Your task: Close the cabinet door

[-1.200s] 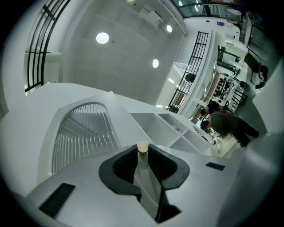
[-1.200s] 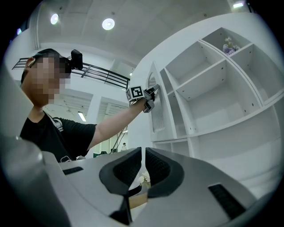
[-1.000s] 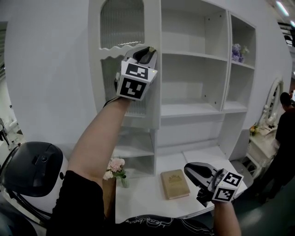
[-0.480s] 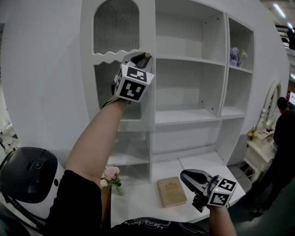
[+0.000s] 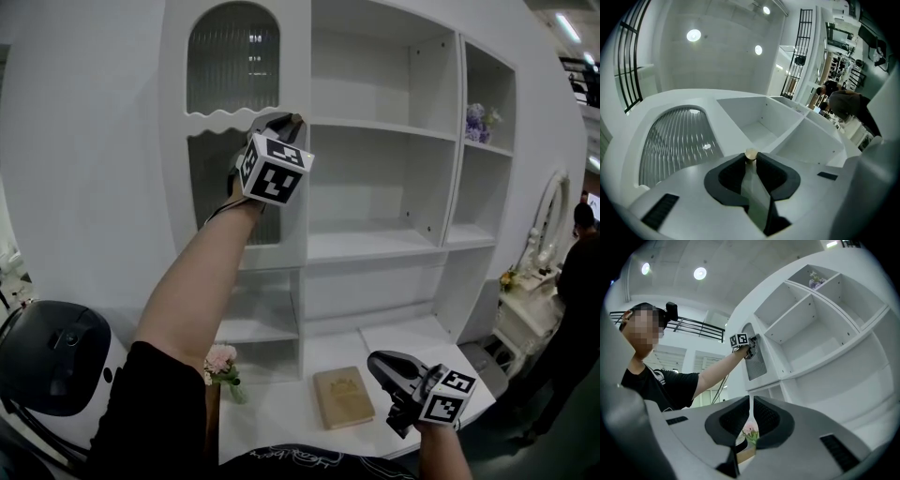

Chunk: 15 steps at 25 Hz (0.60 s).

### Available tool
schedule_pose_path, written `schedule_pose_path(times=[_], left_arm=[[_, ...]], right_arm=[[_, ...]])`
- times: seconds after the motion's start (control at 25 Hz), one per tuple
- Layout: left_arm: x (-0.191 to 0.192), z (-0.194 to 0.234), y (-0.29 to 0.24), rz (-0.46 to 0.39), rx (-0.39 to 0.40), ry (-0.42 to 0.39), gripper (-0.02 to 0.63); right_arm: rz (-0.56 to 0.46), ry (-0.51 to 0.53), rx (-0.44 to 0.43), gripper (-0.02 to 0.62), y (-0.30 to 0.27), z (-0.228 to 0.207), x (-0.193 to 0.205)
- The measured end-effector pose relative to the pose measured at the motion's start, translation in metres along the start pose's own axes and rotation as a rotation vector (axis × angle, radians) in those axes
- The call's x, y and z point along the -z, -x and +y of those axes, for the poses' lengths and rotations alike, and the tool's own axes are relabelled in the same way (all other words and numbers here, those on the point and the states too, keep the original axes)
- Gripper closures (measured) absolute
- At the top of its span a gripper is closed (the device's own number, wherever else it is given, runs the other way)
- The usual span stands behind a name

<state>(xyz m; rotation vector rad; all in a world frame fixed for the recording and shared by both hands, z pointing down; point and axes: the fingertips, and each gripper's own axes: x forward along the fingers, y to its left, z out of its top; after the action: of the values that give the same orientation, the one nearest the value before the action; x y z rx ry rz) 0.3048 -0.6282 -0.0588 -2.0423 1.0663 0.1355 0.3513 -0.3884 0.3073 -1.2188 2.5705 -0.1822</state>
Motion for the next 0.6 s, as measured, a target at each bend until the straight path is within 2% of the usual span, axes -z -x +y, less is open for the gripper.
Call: schedule_pose_path(times=[0.2, 0.4, 0.56, 0.6], left_arm=[[0.000, 0.000, 0.000, 0.002, -0.008, -0.002, 0.517], [0.001, 0.001, 0.001, 0.010, 0.027, 0.021, 0.517], [-0.001, -0.003, 0.003, 0.013, 0.051, 0.066, 0.517], [-0.003, -0.004, 0.004, 0.007, 0.056, 0.078, 0.500]], right_arm=[[-0.013, -0.003, 0.015, 0.540, 0.004, -0.001, -0.004], [-0.009, -0.003, 0.014, 0.541, 0.002, 0.002, -0.002], [-0.003, -0.006, 0.018, 0.541, 0.003, 0.007, -0.002], [-0.002, -0.005, 0.016, 0.540, 0.003, 0.009, -0.003]])
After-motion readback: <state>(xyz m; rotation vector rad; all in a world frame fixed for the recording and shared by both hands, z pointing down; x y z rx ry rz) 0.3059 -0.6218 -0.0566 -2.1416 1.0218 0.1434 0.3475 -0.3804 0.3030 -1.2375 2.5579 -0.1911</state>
